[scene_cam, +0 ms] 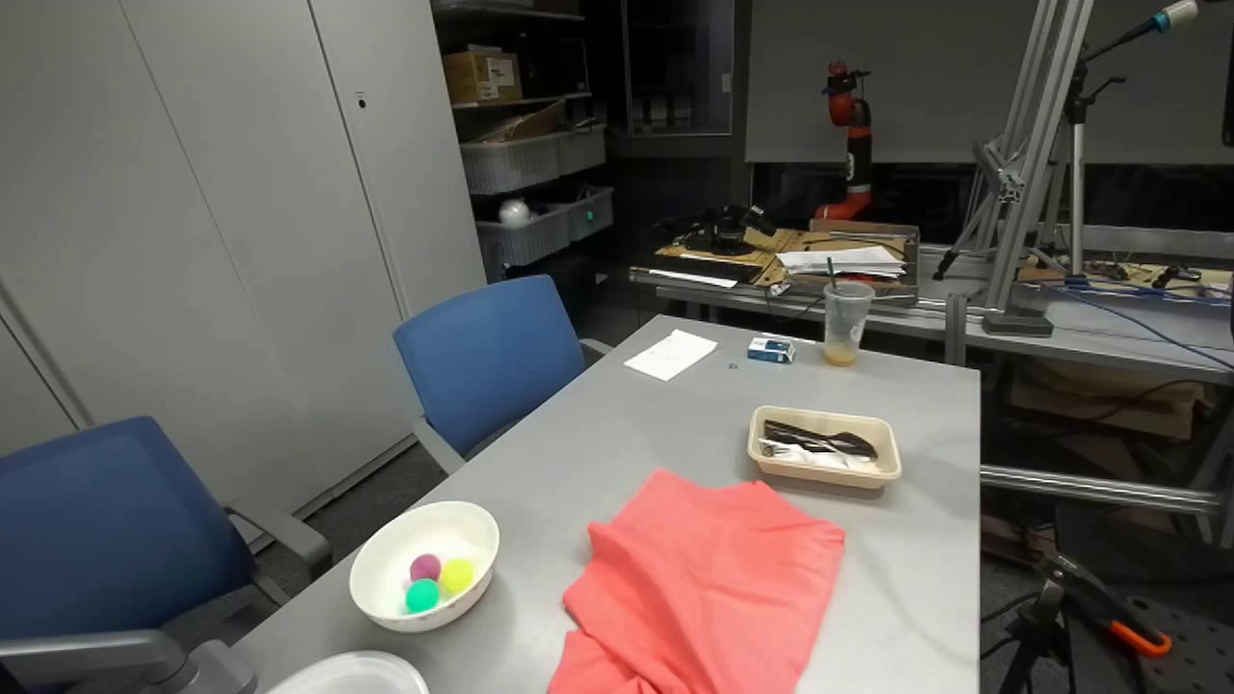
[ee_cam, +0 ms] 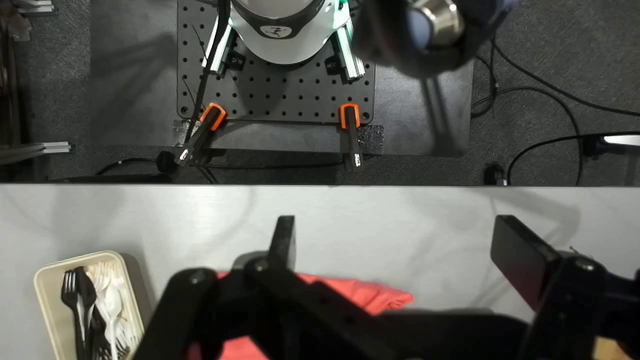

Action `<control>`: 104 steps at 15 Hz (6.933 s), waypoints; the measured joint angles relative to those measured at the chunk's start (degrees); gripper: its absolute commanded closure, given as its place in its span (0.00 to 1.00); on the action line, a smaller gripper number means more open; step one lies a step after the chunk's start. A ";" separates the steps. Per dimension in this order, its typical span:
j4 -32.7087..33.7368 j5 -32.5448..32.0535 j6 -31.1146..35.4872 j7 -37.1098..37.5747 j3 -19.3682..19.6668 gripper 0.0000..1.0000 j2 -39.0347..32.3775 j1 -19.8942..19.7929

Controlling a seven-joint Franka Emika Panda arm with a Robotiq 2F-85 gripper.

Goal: Unfold the sweatshirt

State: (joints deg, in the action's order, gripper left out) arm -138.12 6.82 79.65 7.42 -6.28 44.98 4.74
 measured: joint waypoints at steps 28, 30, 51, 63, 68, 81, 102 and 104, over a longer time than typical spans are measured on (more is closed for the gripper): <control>7.72 -2.90 26.60 0.09 1.86 0.00 -22.84 -3.74; 7.87 -2.90 26.60 0.09 1.86 0.00 -22.83 -3.74; 23.67 -4.43 40.06 0.22 0.87 0.00 -54.23 -2.78; 29.58 -6.48 43.84 1.91 1.55 0.04 -68.69 -1.66; 37.97 -6.53 44.92 1.91 2.83 0.06 -78.37 -1.01; 57.24 -6.48 44.91 1.90 3.62 0.07 -96.96 -0.04; 63.56 -4.70 44.90 6.71 3.99 0.51 -106.44 1.41; 63.86 -4.30 44.86 7.20 3.99 0.66 -106.43 1.52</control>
State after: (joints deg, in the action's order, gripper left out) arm -74.26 2.52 124.52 14.62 -2.29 -61.44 6.26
